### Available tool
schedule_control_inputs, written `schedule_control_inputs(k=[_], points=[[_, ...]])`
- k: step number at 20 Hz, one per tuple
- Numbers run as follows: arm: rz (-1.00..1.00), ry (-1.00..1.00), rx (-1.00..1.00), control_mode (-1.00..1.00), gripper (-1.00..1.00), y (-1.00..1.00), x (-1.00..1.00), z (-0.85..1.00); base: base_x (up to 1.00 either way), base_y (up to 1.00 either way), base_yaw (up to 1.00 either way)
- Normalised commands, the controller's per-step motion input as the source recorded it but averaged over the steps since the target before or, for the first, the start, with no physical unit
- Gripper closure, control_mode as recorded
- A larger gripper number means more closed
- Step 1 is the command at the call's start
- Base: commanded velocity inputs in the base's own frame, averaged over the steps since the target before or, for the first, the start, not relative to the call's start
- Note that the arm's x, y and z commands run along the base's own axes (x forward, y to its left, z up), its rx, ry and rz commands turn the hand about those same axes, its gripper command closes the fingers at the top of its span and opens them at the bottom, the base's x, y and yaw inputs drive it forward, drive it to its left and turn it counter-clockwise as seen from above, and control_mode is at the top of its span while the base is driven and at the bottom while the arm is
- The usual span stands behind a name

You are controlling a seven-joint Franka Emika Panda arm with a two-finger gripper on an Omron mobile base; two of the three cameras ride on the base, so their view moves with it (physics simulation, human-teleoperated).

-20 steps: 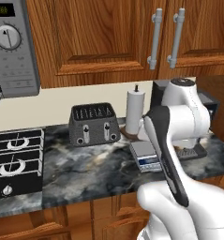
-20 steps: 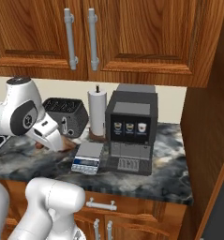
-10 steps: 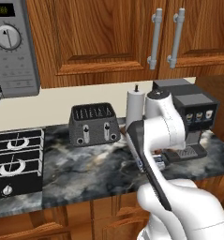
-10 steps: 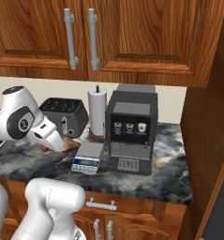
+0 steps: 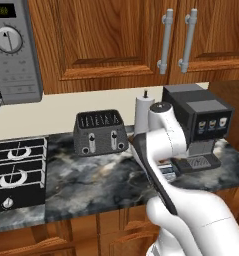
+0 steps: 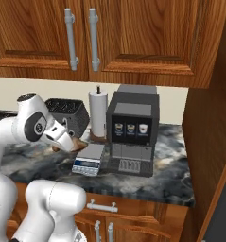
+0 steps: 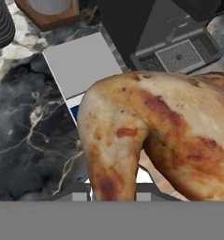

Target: Take the chicken drumstick from the fridge and place it on the digital scale on the counter by the fridge. Wait a few seconds for a reading, then move it to the plate on the dining counter.

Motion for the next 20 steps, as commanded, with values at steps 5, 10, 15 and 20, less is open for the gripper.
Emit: schedule_control_inputs(k=[5,10,15,20], points=[[0.00,0.00,0.00,-1.00,1.00,-0.05,0.58,-0.39,0.00,0.00,0.00],[0.00,0.00,0.00,-1.00,1.00,0.00,0.44,-0.38,0.00,0.00,0.00],[0.00,0.00,0.00,-1.00,1.00,-0.01,0.42,-0.26,0.00,0.00,0.00],[0.00,0.00,0.00,-1.00,1.00,-0.02,0.37,-0.20,0.00,0.00,0.00]])
